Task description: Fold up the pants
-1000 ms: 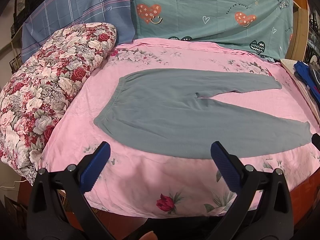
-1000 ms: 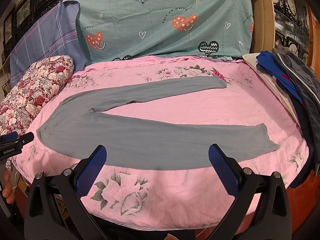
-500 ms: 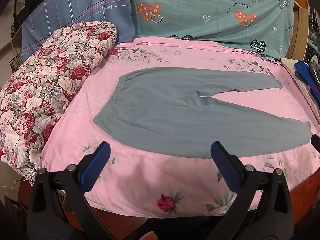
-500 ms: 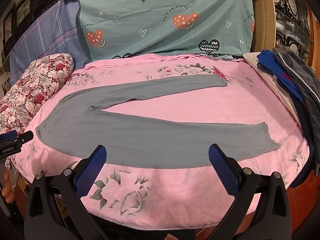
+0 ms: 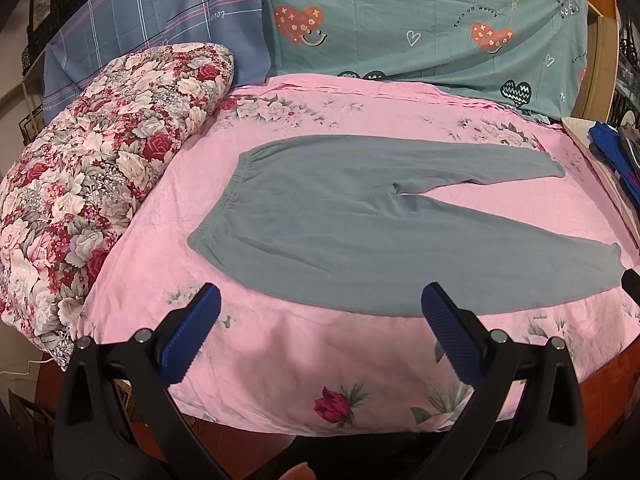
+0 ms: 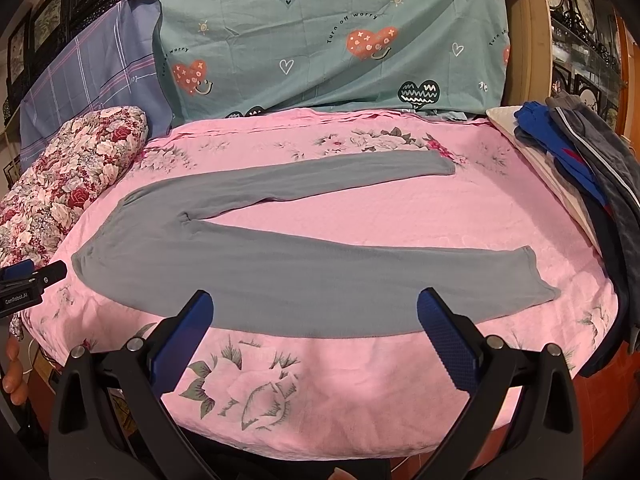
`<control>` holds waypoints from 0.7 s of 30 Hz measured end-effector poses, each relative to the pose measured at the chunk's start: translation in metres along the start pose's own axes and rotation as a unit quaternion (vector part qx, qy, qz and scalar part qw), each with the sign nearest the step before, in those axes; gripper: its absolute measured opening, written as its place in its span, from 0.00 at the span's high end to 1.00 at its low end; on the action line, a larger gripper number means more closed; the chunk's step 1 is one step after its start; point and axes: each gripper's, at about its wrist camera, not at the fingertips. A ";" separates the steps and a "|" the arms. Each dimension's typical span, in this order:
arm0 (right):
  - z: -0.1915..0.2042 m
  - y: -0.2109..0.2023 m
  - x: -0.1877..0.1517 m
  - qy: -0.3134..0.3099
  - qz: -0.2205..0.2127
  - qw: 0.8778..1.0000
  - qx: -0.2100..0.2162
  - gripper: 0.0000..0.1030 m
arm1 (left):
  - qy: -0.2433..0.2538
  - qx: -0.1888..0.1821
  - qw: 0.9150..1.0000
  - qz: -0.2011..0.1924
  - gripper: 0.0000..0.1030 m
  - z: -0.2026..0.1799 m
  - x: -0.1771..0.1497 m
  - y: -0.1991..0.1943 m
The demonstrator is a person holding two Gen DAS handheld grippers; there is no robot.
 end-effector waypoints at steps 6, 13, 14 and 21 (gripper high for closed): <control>0.000 0.001 0.000 -0.001 0.000 1.000 0.000 0.01 | 0.000 0.000 1.000 -0.001 0.02 0.000 0.000 0.000; 0.001 0.004 0.001 -0.003 0.002 1.000 -0.002 0.01 | 0.002 0.000 1.000 0.001 0.02 -0.001 0.003 0.004; 0.002 0.005 0.001 -0.003 0.003 1.000 -0.002 0.01 | 0.002 0.000 1.000 0.001 0.02 -0.001 0.003 0.005; 0.004 0.018 0.002 -0.007 0.013 1.000 -0.002 0.01 | 0.001 0.002 1.000 0.011 0.02 0.002 0.004 0.020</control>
Point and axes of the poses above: each gripper's, at about its wrist camera, not at the fingertips, and y roughly the way its jaws point, z to its left, x to its top, and after that the axes turned 9 degrees about -z, right-handed
